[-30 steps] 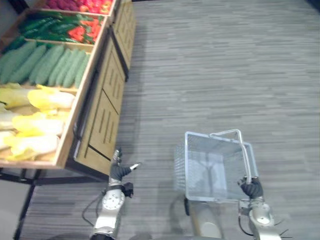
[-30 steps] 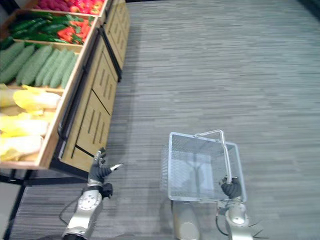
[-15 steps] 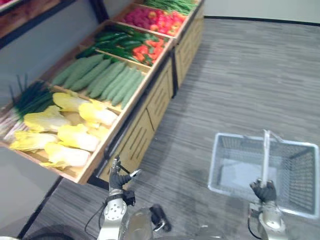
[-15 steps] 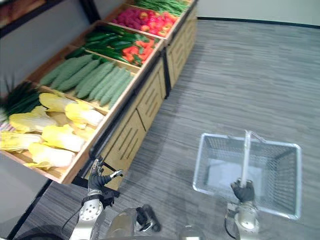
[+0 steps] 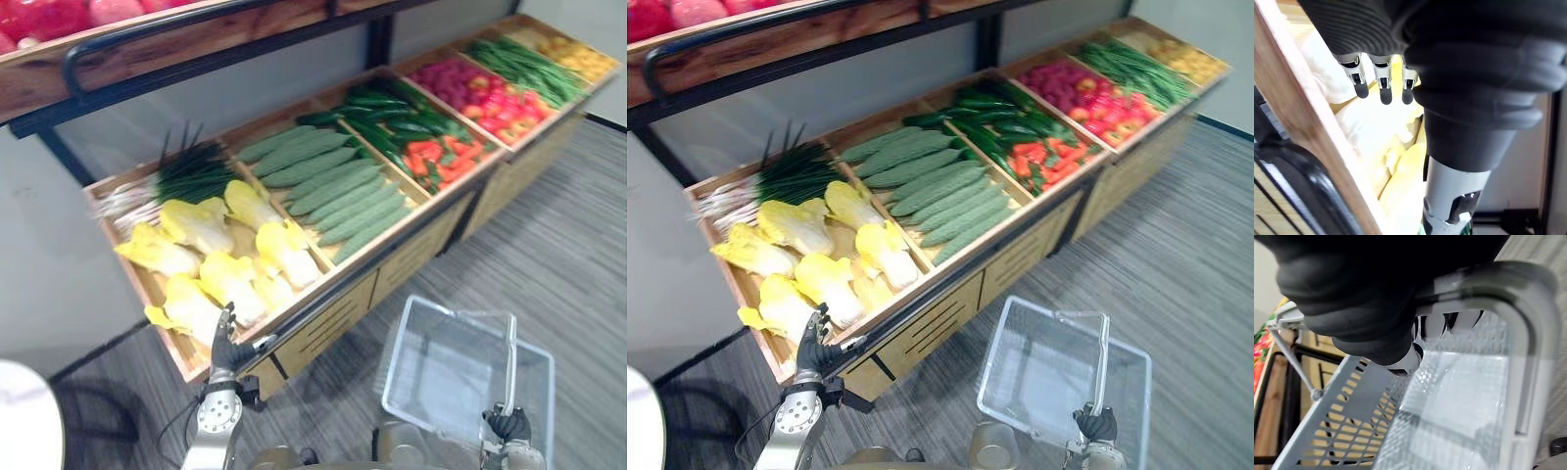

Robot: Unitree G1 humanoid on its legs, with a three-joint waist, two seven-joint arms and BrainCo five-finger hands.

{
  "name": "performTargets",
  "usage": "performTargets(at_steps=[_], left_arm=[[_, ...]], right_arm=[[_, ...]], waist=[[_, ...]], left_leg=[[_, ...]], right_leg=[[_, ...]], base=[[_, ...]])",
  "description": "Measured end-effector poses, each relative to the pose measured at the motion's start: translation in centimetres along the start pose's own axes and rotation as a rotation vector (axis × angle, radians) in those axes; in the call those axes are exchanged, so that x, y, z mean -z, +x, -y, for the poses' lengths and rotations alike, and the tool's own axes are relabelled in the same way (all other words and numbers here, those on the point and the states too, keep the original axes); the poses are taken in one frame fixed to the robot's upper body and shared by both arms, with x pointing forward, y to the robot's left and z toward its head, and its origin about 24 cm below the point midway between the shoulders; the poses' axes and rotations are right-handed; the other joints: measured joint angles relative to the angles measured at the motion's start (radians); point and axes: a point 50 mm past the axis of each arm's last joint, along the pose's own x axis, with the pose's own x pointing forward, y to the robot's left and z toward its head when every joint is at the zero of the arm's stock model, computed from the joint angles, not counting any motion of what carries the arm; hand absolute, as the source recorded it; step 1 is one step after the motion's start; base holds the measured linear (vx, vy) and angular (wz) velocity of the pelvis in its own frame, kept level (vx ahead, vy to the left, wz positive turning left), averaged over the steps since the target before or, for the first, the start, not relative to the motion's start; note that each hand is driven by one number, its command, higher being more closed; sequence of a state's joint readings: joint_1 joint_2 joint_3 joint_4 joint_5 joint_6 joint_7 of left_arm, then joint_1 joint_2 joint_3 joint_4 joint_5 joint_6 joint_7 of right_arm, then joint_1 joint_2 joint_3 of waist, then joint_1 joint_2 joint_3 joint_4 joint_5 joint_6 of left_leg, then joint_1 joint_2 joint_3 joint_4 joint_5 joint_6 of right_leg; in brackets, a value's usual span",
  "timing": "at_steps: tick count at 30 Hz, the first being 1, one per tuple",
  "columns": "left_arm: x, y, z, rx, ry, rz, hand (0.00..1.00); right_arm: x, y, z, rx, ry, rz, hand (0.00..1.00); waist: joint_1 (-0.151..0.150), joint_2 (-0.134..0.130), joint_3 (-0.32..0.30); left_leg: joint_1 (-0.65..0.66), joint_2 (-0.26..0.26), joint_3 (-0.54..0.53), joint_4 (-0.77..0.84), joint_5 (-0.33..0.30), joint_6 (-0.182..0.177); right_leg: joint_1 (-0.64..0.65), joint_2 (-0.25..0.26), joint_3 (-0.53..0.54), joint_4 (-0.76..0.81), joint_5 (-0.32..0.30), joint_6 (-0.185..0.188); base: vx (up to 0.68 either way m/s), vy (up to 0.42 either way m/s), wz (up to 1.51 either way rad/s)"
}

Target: Pick vegetable in the basket

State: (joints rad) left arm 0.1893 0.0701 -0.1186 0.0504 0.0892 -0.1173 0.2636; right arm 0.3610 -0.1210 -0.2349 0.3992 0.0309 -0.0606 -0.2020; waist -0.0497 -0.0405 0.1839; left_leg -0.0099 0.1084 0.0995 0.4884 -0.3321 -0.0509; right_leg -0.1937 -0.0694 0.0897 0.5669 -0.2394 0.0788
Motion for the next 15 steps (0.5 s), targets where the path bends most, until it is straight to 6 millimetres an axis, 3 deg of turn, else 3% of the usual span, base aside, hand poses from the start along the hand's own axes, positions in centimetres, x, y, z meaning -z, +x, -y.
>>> performTargets(at_steps=[3, 8, 15], left_arm=[[-2.8, 0.8, 0.0, -0.035, 0.031, 0.134, 0.0], [-3.2, 1.4, -1.1, -0.12, 0.101, 0.163, 0.0], [-2.7, 3.2, -4.4, -0.246, 0.21, 0.131, 0.0]], right_arm=[[0.5, -0.4, 2.1, 0.057, -0.022, -0.007, 1.0], [0.8, -0.9, 2.4, 0.062, -0.028, -0.012, 1.0], [2.1, -1.7, 1.5, 0.011, -0.038, -0.057, 1.0]], waist=[[0.014, 0.01, -0.003], [0.012, 0.019, -0.016], [0.008, -0.009, -0.042]], left_leg=[[0.007, 0.034, 0.022, -0.073, 0.04, -0.055], [0.023, 0.038, 0.021, -0.111, 0.054, -0.063], [0.031, 0.0, 0.01, -0.249, 0.142, -0.053]], right_leg=[[0.003, -0.002, -0.061, 0.002, -0.016, -0.022], [0.02, -0.006, -0.08, -0.017, -0.015, -0.026], [0.018, -0.022, -0.085, -0.099, 0.031, -0.017]], base=[[0.13, -0.192, 0.48], [0.03, -0.043, 0.08], [0.0, 0.005, 0.1]])
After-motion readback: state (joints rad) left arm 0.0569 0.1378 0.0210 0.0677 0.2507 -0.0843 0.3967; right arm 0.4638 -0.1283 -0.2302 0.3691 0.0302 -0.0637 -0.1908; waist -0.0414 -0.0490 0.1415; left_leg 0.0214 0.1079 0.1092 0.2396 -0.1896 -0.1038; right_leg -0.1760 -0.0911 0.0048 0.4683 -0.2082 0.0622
